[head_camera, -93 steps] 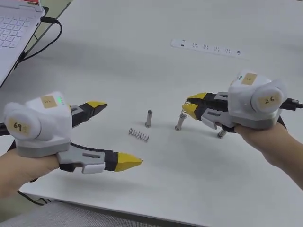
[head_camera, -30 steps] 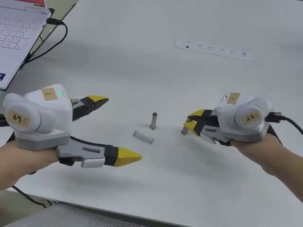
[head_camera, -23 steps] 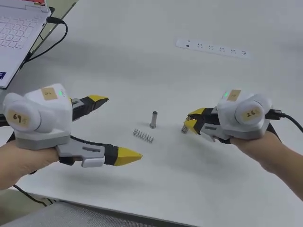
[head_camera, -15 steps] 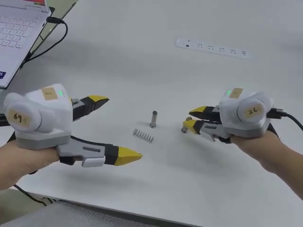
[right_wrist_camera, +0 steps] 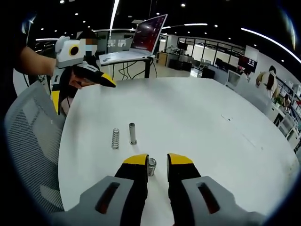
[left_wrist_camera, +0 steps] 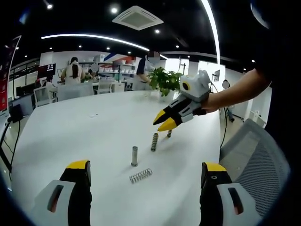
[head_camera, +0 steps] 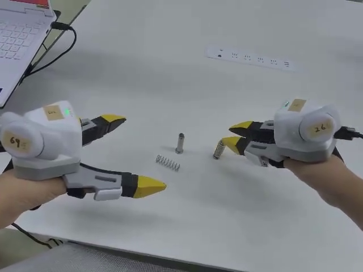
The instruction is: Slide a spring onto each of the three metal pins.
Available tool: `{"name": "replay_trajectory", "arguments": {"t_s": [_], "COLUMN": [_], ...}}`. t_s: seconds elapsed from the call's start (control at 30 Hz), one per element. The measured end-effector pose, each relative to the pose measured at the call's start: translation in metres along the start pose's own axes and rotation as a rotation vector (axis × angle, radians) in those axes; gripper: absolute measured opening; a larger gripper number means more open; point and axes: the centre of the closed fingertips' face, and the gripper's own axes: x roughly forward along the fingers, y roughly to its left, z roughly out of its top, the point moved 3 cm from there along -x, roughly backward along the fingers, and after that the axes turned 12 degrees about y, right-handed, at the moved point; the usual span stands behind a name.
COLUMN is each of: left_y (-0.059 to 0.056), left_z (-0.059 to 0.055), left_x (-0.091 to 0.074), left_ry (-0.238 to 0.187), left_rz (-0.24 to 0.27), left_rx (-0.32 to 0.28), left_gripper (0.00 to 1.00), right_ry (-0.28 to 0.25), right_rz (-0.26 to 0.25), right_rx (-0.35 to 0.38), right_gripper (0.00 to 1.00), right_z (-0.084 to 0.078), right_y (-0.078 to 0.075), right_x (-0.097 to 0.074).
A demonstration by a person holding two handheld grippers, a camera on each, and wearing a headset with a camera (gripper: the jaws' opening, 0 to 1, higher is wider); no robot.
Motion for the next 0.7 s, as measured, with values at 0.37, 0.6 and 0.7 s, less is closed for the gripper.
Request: {"name": "replay_trajectory", "arguments": {"t_s": [0.37, 0.6, 0.7], "left_y": [0.004, 0.004, 0.004], "left_z": [-0.001, -0.003, -0.003], "left_x": [-0.004, -0.006, -0.006], "left_ry": [-0.004, 0.0, 0.001], "left_rz": [0.014, 0.017, 0.017], "left_rx": [-0.007, -0.013, -0.013], "left_gripper": [0.96, 0.96, 0.96], "right_ry": [-0.071, -0.09, -0.092], "right_rz": [0.031, 0.071, 0.088], "right_rx": [0.024, 0.001, -0.011], "right_gripper": [0.15, 0.15, 0.15], "right_z": [0.01, 0.02, 0.024], "right_y": [0.017, 0.033, 0.038], "right_x": [-0.019, -0.016, -0.011]}}
